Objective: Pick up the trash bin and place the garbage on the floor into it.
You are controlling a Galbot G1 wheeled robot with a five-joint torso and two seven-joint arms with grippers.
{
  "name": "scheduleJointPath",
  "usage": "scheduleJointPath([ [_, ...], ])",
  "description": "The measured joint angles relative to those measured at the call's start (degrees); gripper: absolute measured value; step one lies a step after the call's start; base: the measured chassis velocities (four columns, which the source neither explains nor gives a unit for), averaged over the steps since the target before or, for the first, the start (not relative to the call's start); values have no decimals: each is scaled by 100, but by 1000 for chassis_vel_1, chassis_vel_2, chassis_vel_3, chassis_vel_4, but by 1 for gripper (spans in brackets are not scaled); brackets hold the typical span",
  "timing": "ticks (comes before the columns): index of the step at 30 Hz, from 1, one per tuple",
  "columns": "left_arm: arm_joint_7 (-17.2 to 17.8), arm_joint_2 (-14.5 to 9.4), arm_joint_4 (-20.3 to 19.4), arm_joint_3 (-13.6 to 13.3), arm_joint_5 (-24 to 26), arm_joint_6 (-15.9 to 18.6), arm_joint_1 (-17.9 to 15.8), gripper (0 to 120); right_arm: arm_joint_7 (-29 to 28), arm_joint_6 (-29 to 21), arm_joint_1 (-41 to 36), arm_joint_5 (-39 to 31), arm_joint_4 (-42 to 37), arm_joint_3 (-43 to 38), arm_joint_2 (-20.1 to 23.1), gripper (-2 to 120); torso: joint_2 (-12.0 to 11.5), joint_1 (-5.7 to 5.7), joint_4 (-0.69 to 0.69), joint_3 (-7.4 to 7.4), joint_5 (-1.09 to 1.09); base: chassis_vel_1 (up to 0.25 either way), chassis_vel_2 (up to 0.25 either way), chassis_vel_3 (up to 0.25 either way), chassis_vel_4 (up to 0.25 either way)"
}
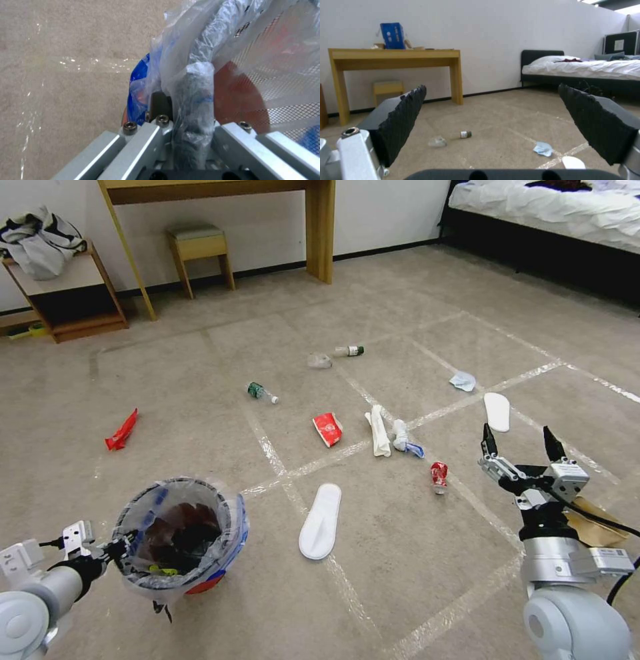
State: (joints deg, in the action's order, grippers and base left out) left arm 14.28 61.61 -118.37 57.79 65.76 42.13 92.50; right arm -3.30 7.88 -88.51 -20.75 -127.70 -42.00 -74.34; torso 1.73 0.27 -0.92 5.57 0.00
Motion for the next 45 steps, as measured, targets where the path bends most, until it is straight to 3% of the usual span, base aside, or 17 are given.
scheduleJointPath([
  [15, -31, 2, 25, -27, -28, 0, -20, 1, -37, 10, 10, 8, 4, 68, 12, 100, 0, 1, 0, 1, 0, -42, 37, 33, -37],
  [24, -83, 4, 69, -48, -47, 0, -47, 1, -522, -796, 11, -88, -104, 119, 232, 100, 0, 1, 0, 1, 0, 0, 0, 0, 0],
  [25, -86, 5, 69, -64, -54, -1, -62, 1, -661, -1067, 34, -218, -133, 181, 284, 100, 0, 1, 0, 0, 0, 0, 0, 0, 0],
  [31, -118, 16, 68, -71, -108, -1, -70, 1, -926, -1584, 126, -644, -166, 394, 498, 100, 0, 1, 0, 0, 0, 0, 0, 0, 0],
  [45, -96, 123, -13, 54, -156, 0, 1, 1, -994, -1687, 198, -835, -163, 450, 913, 100, 0, 0, 0, 0, 0, 0, 0, 0, 0],
])
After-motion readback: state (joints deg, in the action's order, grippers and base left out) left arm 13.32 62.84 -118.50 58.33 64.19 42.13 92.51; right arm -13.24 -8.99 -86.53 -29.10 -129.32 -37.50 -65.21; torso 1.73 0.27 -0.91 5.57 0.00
